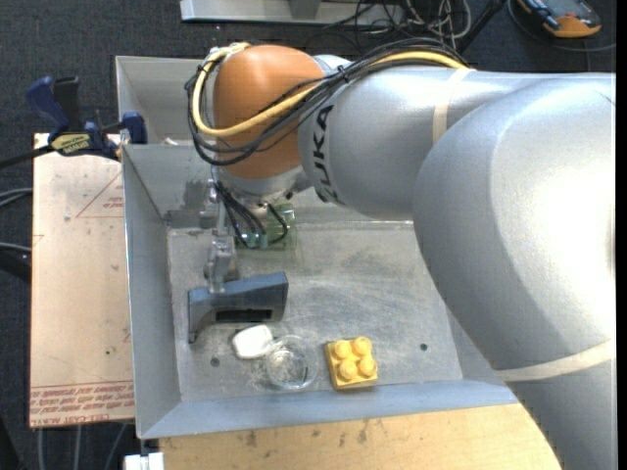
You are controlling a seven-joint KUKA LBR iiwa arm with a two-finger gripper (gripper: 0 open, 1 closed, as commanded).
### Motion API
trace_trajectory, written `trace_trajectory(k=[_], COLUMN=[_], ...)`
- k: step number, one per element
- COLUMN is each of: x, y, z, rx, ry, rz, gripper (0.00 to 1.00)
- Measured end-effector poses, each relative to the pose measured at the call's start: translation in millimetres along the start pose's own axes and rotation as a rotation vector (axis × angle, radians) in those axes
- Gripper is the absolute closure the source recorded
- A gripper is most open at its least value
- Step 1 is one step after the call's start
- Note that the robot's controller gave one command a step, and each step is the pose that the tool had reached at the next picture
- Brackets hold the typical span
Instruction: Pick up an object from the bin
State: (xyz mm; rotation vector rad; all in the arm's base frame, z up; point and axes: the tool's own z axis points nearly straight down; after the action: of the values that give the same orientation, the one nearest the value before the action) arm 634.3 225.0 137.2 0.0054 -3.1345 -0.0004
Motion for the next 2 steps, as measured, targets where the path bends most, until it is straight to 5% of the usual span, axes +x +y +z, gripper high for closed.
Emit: trace_trajectory(k=[1, 2], x=[-2.1, 29.8], y=[-0.9, -10.6], z=[-5.6, 35.1], rx=[-0.002, -0.007], ry=[-0.008, -0.012], rz=[0.003, -0.248], gripper=[0.00, 0.00])
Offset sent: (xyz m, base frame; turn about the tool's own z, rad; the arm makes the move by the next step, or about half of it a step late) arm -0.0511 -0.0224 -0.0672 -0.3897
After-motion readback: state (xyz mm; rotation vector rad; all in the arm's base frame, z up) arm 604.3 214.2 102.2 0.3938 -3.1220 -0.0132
